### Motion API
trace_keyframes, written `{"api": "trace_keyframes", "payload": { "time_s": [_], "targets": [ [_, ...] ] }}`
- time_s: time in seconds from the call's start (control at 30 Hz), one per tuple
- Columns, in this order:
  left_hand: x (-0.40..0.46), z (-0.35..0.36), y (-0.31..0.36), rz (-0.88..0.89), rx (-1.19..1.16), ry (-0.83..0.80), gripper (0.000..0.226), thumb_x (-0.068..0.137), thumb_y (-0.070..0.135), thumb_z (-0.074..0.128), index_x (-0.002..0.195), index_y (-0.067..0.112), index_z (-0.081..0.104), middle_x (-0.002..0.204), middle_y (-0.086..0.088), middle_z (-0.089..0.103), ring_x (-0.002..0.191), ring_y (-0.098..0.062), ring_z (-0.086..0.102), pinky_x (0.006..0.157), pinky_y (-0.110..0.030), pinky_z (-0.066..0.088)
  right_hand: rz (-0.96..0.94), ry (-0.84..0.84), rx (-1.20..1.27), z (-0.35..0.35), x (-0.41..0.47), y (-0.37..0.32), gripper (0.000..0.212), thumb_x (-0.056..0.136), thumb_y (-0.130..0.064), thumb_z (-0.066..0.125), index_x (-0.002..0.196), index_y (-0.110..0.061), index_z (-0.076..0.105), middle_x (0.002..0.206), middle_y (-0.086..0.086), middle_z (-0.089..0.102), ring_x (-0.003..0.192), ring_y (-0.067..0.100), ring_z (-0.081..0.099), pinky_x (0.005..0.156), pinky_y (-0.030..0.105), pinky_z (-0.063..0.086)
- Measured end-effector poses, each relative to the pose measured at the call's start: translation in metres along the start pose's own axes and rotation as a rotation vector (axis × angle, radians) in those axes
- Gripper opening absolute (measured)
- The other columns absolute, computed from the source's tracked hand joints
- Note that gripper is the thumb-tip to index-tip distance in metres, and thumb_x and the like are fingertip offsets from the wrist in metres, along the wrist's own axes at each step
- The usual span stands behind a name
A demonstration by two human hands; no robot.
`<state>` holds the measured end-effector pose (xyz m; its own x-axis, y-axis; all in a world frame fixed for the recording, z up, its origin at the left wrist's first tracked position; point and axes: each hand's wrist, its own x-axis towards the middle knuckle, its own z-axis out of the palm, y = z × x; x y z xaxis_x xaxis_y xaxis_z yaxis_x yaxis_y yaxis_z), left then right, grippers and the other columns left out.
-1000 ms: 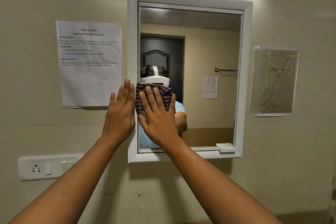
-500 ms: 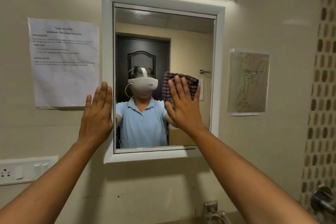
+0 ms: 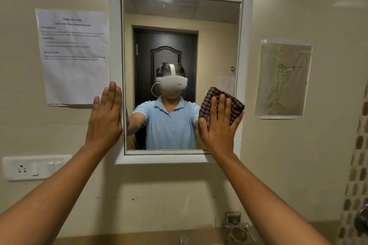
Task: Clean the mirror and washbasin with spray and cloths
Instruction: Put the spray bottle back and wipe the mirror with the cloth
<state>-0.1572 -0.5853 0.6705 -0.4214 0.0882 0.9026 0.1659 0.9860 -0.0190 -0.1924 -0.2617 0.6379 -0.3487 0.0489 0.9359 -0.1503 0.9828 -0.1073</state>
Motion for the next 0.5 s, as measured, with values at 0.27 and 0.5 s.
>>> {"api": "trace_keyframes", "payload": {
  "time_s": [0.27,0.5],
  "targets": [
    [-0.011,0.003,-0.007,0.031,-0.034,-0.037,0.071,0.093,0.021,0.027,0.154,0.015,-0.007,0.163,-0.006,-0.009,0.151,-0.022,-0.006,0.122,-0.049,0.011,0.024,-0.026,0.046,0.009,-0.01,-0.056,0.072,0.101,-0.05,0.027,0.158,-0.016,-0.002,0.165,0.009,-0.005,0.152,0.028,-0.006,0.116,0.067,0.0],
    [-0.021,0.004,-0.015,0.08,-0.063,-0.076,0.066,0.094,0.025,0.018,0.154,0.011,-0.003,0.163,-0.008,-0.008,0.151,-0.023,-0.005,0.121,-0.05,0.012,-0.083,-0.033,0.069,0.004,0.018,-0.145,0.073,0.1,-0.051,0.029,0.158,-0.015,0.005,0.165,0.009,-0.005,0.152,0.026,-0.007,0.116,0.065,-0.007]
  ]
}}
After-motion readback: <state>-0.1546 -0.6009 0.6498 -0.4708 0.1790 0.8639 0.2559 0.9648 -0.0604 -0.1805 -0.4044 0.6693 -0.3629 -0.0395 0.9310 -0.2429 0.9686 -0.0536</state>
